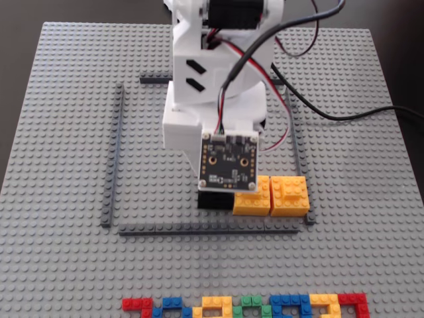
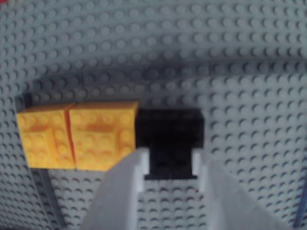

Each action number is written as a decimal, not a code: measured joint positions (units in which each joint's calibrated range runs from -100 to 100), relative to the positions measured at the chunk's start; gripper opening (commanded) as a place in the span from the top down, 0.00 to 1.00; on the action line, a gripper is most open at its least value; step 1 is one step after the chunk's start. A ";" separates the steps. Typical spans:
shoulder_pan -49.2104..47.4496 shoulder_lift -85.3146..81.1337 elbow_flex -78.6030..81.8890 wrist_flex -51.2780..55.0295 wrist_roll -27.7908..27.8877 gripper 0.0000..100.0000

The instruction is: Grab the cube and place it into the grid

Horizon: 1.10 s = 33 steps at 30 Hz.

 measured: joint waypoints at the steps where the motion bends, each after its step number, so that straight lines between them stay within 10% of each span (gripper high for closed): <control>1: 0.07 -0.08 0.18 0.00 0.00 0.81; 33: 1.31 -0.08 0.79 -0.20 0.00 0.82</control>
